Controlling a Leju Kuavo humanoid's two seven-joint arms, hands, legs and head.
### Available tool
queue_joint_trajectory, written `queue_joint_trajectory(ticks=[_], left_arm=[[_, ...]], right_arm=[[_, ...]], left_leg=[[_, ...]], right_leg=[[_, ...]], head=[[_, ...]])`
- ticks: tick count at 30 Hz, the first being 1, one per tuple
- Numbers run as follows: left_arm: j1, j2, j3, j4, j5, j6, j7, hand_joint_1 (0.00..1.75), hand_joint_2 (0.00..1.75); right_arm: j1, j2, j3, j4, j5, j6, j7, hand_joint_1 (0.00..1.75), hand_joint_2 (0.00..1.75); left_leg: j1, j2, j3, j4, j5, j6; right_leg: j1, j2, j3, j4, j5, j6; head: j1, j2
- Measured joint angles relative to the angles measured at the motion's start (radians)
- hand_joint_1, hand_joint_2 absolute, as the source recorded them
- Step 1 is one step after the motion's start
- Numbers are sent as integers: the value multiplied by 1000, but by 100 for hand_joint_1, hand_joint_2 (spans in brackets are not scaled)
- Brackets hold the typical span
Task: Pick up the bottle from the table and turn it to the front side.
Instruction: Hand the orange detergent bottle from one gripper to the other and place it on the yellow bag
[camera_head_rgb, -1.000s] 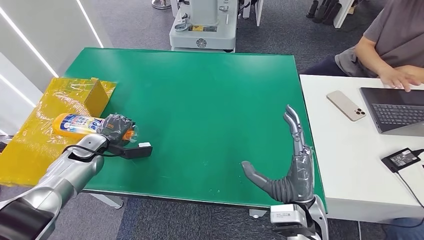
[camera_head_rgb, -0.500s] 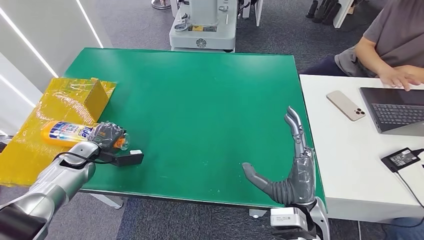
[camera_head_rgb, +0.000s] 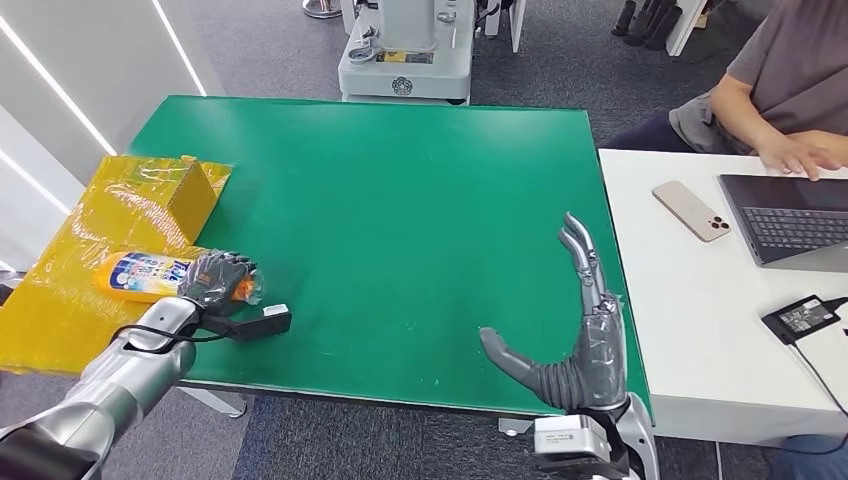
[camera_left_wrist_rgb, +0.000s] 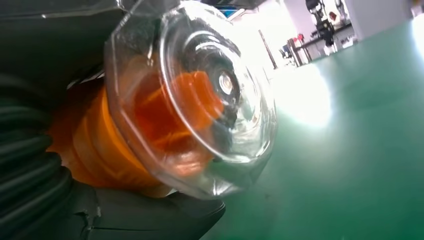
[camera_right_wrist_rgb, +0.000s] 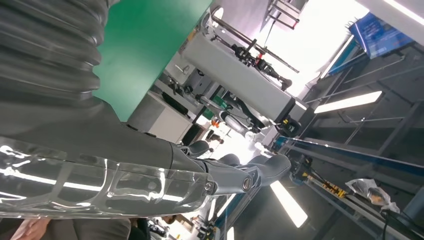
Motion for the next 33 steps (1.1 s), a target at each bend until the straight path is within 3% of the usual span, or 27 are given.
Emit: queue_joint_trajectory(ticks=[6, 15, 19, 24, 33], left_arm=[[19, -14, 53, 0, -1, 67, -45, 175, 175], [32, -23, 91, 0, -16, 70, -47, 171, 175], [37, -23, 96, 0, -30, 53, -27, 0, 175], [27, -23, 97, 0, -83, -44, 25, 0, 175], [11, -22, 97, 0, -89, -95, 47, 0, 175]], right_arm=[[-8, 0, 0, 1, -3, 3, 3, 0, 175], [-12, 0, 0, 5, -12, 3, -2, 0, 175], [-14, 0, 0, 7, -12, 3, -3, 0, 175], [-19, 0, 0, 10, -15, 1, -3, 0, 175], [-23, 0, 0, 12, -18, 0, -3, 0, 175]], left_leg=[[0, 0, 0, 0, 0, 0], [0, 0, 0, 0, 0, 0], [0, 0, 0, 0, 0, 0], [0, -1, 1, 0, 0, 0], [0, 0, 5, 0, 0, 0]], right_leg=[[0, 0, 0, 0, 0, 0], [0, 0, 0, 0, 0, 0], [0, 0, 0, 0, 0, 0], [0, -1, 2, 0, 0, 0], [0, -1, 4, 0, 0, 0]], head=[[0, 0], [0, 0], [0, 0], [0, 0], [0, 0]])
